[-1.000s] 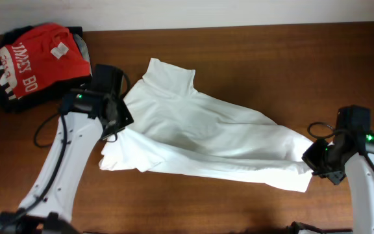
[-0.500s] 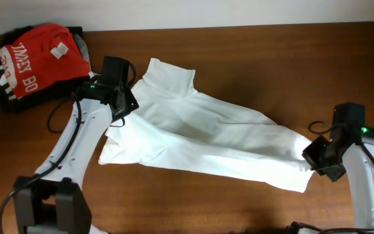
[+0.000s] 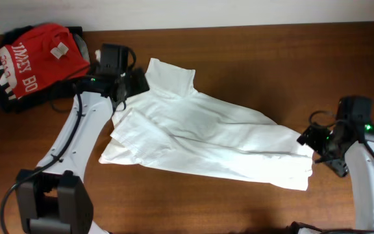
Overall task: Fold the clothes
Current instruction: 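Move the left gripper to the shirt's top-left shoulder and grasp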
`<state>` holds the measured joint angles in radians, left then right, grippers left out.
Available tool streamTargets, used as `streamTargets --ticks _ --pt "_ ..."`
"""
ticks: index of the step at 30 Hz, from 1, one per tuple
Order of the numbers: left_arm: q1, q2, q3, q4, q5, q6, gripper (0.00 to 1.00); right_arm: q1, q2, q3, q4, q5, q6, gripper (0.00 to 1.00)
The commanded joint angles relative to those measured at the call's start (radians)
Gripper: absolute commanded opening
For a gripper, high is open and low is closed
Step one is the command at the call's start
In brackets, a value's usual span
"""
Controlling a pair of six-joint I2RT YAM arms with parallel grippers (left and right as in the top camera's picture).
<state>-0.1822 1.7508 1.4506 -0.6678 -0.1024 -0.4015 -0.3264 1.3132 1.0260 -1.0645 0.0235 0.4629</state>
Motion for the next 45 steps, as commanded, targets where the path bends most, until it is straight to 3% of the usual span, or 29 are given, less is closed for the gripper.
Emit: streamTargets --ticks 1,5,8,13,16,38,40,41,42,43,44,45 --pt "0.002 0.024 0.119 -0.014 0.166 0.172 0.99 0.006 -0.001 0.088 0.031 -0.166 -0.151 0.99" --pt "0.000 0.115 0.321 -0.098 0.266 0.327 0.99 0.006 -0.001 0.111 0.033 -0.238 -0.179 0.99" --pt "-0.006 0.232 0.438 -0.088 0.271 0.351 0.99 0.006 0.002 0.111 0.023 -0.279 -0.201 0.99" --pt "-0.007 0.436 0.443 0.177 0.263 0.346 0.99 0.008 0.002 0.111 -0.039 -0.278 -0.232 0.99" --pt "-0.007 0.510 0.443 0.246 0.263 0.346 0.99 0.008 0.002 0.111 -0.047 -0.278 -0.247 0.99" --pt "-0.007 0.690 0.443 0.186 0.184 0.348 0.90 0.008 0.002 0.111 -0.046 -0.274 -0.247 0.99" --pt "-0.007 0.690 0.443 0.185 0.183 0.351 0.77 0.008 0.002 0.111 -0.045 -0.274 -0.246 0.99" --pt "-0.007 0.690 0.443 0.185 0.183 0.351 0.64 0.008 0.002 0.111 -0.045 -0.274 -0.247 0.99" --pt "-0.007 0.690 0.443 0.185 0.183 0.351 0.42 0.008 0.002 0.111 -0.045 -0.274 -0.246 0.99" --pt "-0.007 0.689 0.443 0.188 0.183 0.350 0.28 0.008 0.002 0.111 -0.043 -0.274 -0.246 0.99" --pt "-0.007 0.689 0.443 0.193 0.168 0.350 0.01 0.007 0.002 0.113 -0.039 -0.237 -0.246 0.99" --pt "-0.007 0.689 0.444 0.192 0.143 0.350 0.01 0.006 0.002 0.117 -0.039 -0.201 -0.245 0.99"
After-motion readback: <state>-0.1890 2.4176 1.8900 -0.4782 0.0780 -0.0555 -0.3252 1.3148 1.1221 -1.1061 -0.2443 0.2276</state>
